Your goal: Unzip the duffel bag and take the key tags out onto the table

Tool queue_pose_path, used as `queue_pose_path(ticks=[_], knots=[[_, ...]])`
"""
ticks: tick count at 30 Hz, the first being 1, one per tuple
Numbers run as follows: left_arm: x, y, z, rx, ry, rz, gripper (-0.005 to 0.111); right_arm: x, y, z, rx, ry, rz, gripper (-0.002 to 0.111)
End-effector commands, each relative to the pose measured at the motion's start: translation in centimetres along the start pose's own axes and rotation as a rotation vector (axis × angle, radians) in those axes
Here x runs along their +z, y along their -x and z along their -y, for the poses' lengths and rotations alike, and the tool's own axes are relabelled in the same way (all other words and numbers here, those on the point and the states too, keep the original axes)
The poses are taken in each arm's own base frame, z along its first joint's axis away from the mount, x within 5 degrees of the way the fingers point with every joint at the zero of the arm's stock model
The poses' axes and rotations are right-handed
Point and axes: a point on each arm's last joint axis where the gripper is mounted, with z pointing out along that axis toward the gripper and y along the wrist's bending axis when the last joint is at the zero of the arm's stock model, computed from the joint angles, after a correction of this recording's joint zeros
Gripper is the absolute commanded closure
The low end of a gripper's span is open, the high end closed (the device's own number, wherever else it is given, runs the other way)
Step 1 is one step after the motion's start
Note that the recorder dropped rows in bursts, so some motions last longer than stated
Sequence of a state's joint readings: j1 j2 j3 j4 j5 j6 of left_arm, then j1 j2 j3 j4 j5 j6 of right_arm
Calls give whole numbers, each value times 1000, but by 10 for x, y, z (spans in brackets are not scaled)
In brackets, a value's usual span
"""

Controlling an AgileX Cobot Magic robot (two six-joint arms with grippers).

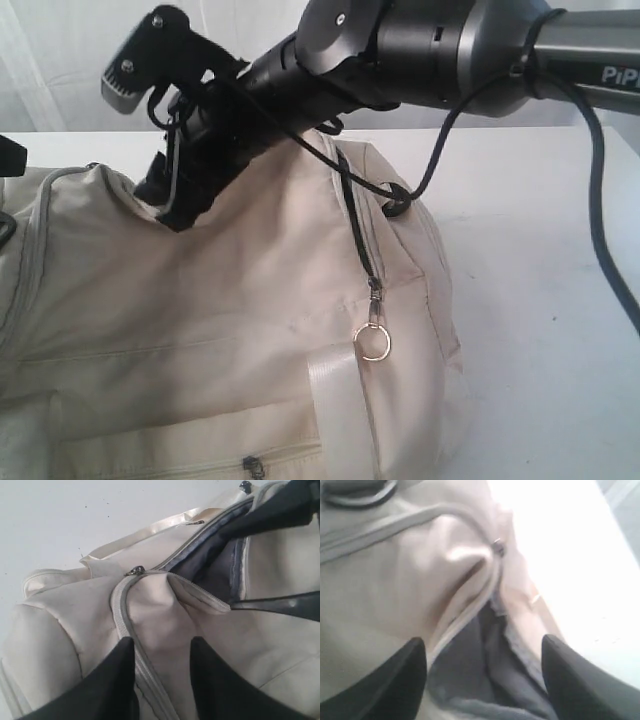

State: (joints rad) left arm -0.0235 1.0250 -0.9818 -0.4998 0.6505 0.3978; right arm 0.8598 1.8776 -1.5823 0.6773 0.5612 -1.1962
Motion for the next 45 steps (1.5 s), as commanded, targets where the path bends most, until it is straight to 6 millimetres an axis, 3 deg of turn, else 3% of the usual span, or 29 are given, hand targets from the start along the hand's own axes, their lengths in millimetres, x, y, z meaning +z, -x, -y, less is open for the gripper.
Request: queue_pose_path(ticks=[1,5,18,24,29,33,35,39,45], knots=[[8,4,-6,-22,18,34,58,-7,12,15,63,-161,108,42],[15,5,-10,-40,25,29,58,2,13,12,157,-101,135,42],[24,4,-13,-55,19,-1,58,66,-10,-6,251,26,73,43],[25,4,-14,-56,19,-3,58,82,-12,-18,214,29,63,65],[25,4,-14,-51,21,-2,58,85,-6,-26,92,10,72,89],[25,4,-15,124,30,-2,58,87,-4,-35,-48,16,48,102],[25,4,-16,271,48,-7,58,88,-6,-36,-161,0,12,104],[24,10,-20,353,98,43,58,87,-6,-30,-243,-56,-2,104],[28,14,-25,623,148,59,58,64,17,-15,-300,-218,74,104]])
